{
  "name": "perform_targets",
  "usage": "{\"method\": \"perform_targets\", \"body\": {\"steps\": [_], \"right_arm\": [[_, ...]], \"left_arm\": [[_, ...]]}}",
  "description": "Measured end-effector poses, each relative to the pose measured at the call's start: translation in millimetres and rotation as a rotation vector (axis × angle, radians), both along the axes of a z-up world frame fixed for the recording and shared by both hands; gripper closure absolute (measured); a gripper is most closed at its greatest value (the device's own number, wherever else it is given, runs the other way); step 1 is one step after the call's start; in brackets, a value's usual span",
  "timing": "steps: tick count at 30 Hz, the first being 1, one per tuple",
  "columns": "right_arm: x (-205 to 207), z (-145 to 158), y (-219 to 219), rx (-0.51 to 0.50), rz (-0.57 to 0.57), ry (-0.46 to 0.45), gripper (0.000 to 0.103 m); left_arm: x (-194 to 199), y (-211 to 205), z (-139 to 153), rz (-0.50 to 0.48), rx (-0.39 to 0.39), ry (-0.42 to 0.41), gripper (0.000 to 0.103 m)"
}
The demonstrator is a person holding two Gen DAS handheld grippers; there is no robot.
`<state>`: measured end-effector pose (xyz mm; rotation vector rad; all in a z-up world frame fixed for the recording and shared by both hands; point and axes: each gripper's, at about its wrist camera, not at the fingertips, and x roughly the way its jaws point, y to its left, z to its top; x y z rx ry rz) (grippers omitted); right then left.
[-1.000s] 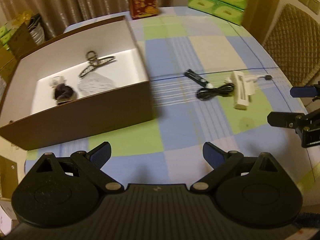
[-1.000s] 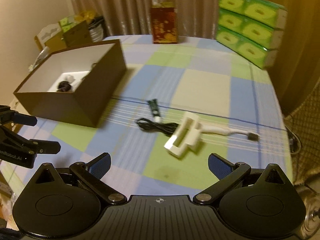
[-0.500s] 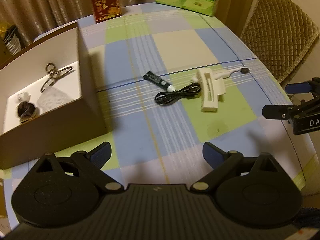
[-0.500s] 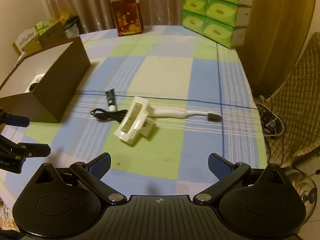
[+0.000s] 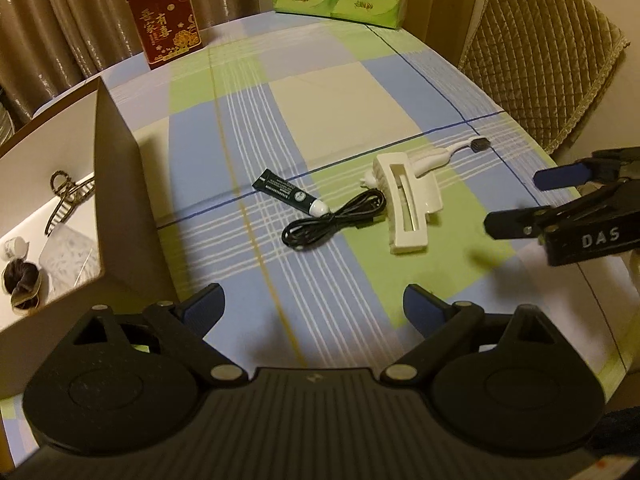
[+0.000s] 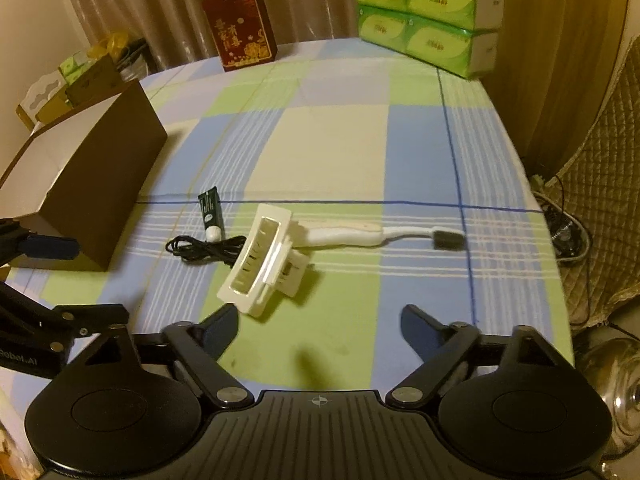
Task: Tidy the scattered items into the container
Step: 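Grasp the black cable with the left gripper while the right gripper grasps the white hair clip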
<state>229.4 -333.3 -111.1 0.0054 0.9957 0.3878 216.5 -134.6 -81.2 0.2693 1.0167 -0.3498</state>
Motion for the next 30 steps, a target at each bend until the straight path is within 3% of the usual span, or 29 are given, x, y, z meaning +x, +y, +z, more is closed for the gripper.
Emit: {"method": "perform_targets", "body": {"steps": [8, 18, 23, 30], "right_arm": [[24.3, -16.0, 12.1, 0.074, -0.030, 0.044, 0.058], [43.2, -28.2, 23.8, 0.091, -0.029, 0.068, 0.069], [45.1, -34.2, 27.7, 0.083, 0.004, 0.079, 0.084], [45.0, -32.4, 20.4, 0.032, 0.031, 0.097, 0.085]], "left_arm": [[22.9, -0.9, -10.9, -0.017, 0.001, 0.025, 0.009], [40.0, 2.0, -22.0, -0.017, -0.002, 0.054, 0.011], [45.1, 2.1, -25.2, -0.016, -0.001, 0.061, 0.011], [47.9, 1.3, -29.1, -0.015, 0.002, 0.070, 0.012]]}}
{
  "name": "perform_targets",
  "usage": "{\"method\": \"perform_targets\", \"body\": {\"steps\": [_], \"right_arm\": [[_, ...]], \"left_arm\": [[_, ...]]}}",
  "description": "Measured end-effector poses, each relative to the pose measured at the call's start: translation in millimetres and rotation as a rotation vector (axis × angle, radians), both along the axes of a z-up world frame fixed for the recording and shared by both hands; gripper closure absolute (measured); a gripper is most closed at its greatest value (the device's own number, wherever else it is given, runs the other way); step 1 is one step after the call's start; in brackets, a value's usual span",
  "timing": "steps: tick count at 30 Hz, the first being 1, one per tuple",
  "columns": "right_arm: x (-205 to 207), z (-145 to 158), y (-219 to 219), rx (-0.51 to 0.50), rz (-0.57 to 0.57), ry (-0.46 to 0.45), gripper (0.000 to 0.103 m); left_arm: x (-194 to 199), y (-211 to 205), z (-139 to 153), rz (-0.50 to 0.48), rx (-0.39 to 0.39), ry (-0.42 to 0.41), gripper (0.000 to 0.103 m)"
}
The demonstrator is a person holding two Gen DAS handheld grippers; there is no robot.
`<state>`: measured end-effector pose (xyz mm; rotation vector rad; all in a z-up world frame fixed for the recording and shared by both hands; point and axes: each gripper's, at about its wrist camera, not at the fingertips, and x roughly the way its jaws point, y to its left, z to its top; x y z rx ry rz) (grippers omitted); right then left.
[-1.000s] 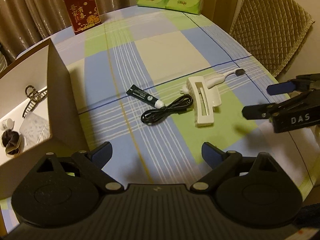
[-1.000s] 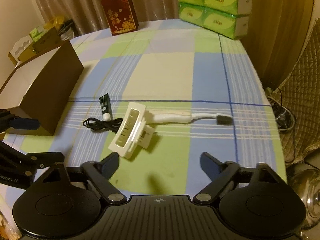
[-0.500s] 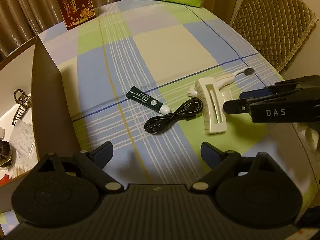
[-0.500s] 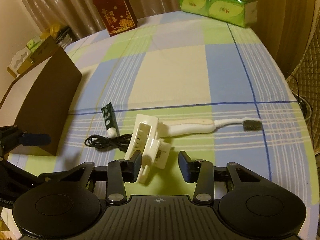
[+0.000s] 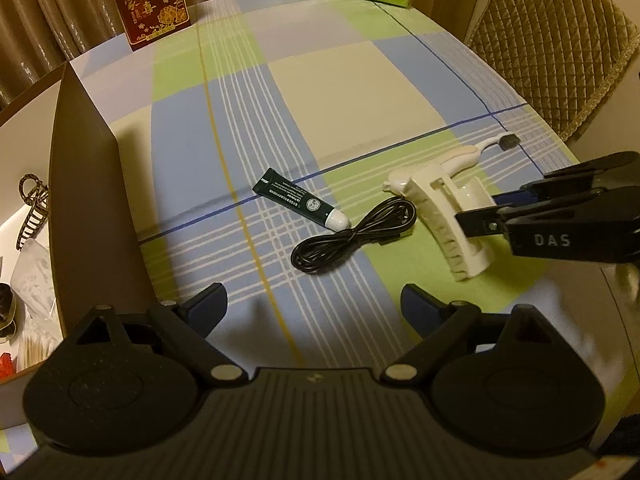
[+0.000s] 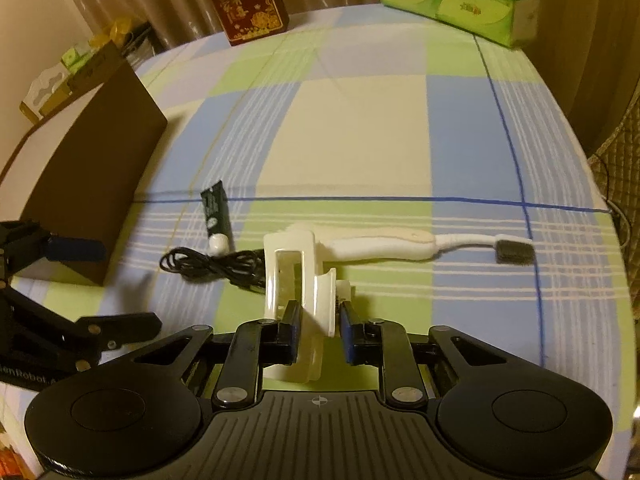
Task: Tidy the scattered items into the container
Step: 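Grasp the black cable with the left gripper while the right gripper grasps the white hair clip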
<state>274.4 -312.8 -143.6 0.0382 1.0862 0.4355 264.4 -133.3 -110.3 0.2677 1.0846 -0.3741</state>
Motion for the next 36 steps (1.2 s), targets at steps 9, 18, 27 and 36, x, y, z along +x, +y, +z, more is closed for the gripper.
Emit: {"method": "perform_targets", "body": {"steps": [9, 18, 27, 36], "right_arm": [[-8.3, 0.8, -30.4, -0.042, -0.036, 0.008, 0.086], [-14.4, 4.3, -62.9, -0.055, -0.114, 0.015, 0.085], [-18.0, 5.3, -65.4, -0.052, -0.112, 0.012, 0.085], [-15.6, 3.2, -61.4, -0.080, -0.084, 0.006, 0.085]], "left_arm": [[2.9, -10.6, -3.1, -0.044, 0.001, -0.013, 0.013], [16.4, -33.6, -14.0, -0.156, -0.003, -0.078, 0.020], [16.3, -36.0, -37.4, -0.181, -0.026, 0.001, 0.066], [16.5, -37.1, -36.7, -0.178, -0.031, 0.023, 0.070]]}}
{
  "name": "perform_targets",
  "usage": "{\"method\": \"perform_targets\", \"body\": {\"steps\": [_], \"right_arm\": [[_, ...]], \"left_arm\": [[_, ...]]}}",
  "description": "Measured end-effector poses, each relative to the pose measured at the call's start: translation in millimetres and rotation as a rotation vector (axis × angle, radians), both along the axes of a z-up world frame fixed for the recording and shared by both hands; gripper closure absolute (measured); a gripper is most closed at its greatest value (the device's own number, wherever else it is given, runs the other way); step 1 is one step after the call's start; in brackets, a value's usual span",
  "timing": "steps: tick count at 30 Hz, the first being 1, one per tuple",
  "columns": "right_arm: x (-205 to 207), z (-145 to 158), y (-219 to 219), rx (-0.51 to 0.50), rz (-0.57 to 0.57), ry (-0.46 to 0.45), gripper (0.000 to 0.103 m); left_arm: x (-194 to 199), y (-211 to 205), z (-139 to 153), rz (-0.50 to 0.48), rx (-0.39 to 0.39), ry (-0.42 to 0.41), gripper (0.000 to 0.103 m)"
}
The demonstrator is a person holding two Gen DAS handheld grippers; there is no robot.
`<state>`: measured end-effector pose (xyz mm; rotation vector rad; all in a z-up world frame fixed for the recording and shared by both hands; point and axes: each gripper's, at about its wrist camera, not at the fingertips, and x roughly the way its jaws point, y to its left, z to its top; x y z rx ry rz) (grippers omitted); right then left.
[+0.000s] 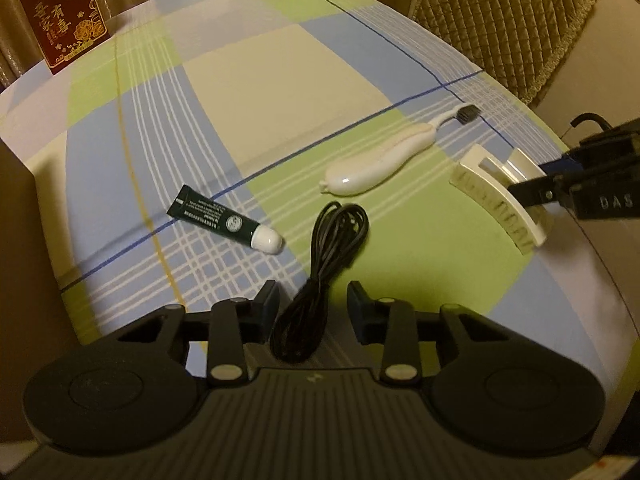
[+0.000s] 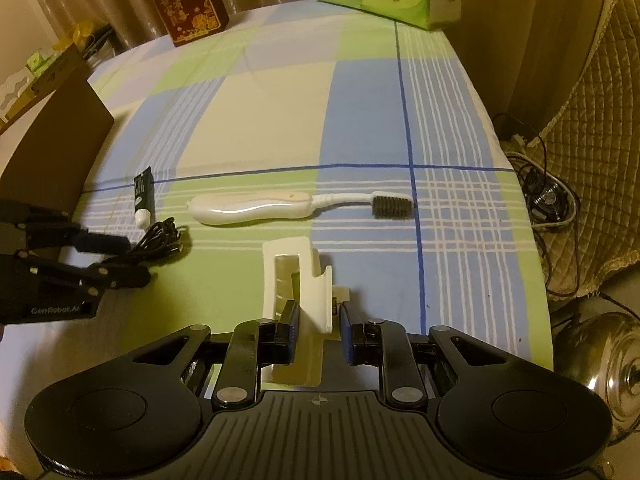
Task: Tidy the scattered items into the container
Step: 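Grasp the black cable with the left gripper while the right gripper grasps the white hair clip, then carry the black cable and white hair clip over the brown box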
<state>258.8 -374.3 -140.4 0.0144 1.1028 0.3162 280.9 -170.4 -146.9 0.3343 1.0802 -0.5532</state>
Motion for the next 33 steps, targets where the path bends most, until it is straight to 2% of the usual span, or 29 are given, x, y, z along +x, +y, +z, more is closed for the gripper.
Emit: {"method": "perform_targets", "body": {"steps": [4, 6, 8, 12, 18, 33], "right_arm": [[-1.9, 0.5, 4.6, -0.028, 0.027, -0.016, 0.085], [-3.6, 0.5, 6.7, -0.043, 0.038, -0.024, 0.085], [-5.7, 1.1, 8.3, -0.046, 0.047, -0.031, 0.086], [-10.0, 3.9, 9.1, -0.038, 0.055, -0.036, 0.086], [-15.6, 12.9, 13.2, -0.021, 0.068, -0.048, 0.086], [-30.5, 32.4, 37.2, 0.022, 0.138, -0.075, 0.086]], "left_arm": [[4.4, -7.5, -0.7, -0.024, -0.002, -0.004, 0.070], [3.2, -10.5, -0.3, -0.038, -0.001, -0.005, 0.078], [-0.4, -12.1, 0.5, -0.047, -0.001, -0.002, 0.090], [-11.3, -10.2, 2.7, -0.038, -0.006, 0.009, 0.091], [-21.5, 5.0, 15.9, 0.033, -0.045, 0.018, 0.091], [-46.1, 35.5, 49.6, 0.145, -0.069, -0.021, 0.091]]}}
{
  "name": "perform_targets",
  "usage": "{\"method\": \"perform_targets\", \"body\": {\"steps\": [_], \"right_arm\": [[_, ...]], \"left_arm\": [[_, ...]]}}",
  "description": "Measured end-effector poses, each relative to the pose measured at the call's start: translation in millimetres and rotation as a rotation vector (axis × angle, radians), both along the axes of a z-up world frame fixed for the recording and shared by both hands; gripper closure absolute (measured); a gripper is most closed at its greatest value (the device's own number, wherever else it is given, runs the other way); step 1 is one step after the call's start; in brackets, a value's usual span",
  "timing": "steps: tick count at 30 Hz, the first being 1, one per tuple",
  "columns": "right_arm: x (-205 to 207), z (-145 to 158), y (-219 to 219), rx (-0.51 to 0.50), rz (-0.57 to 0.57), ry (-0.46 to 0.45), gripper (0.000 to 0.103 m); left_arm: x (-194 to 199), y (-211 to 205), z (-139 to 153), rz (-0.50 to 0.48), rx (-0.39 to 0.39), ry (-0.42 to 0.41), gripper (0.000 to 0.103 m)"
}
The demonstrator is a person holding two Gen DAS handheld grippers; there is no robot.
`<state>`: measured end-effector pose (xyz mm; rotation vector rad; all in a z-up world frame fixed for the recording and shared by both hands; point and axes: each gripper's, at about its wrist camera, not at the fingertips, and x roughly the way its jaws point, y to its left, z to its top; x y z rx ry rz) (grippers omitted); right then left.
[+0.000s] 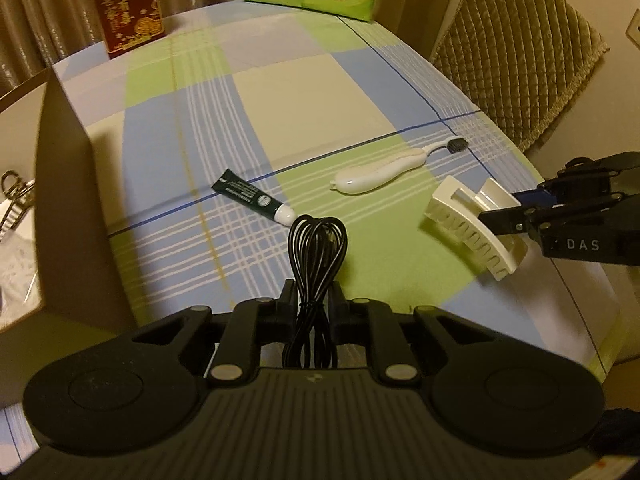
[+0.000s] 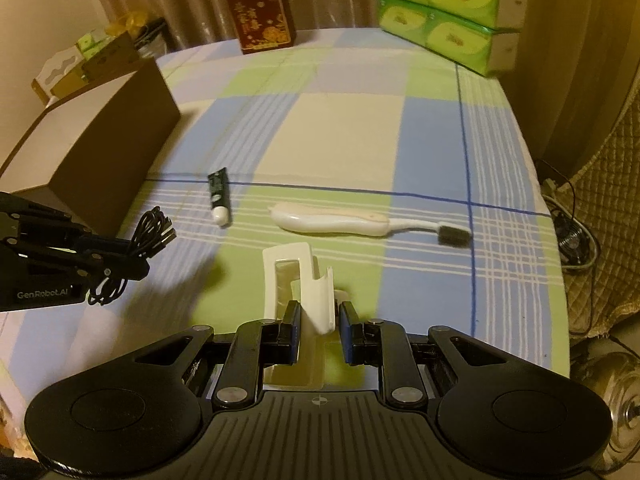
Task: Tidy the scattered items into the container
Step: 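Carry the black cable and white hair clip over the brown box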
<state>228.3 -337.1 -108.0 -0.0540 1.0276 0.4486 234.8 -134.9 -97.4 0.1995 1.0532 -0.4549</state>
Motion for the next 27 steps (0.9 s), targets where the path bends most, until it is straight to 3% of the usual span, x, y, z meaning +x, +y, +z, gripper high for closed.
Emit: {"method": "perform_targets", "body": {"steps": [12, 27], "right_arm": [[-17.9, 23.7, 42.1, 0.121, 0.122, 0.015, 0.086], [-16.0, 70.0, 178.0, 0.295, 0.366, -0.020, 0.086]], "left_arm": [[-38.6, 44.3, 29.3, 0.098, -0.049, -0.044, 0.091], [-73.7, 166.4, 84.0, 0.284, -0.035, -0.151, 0.091]]}}
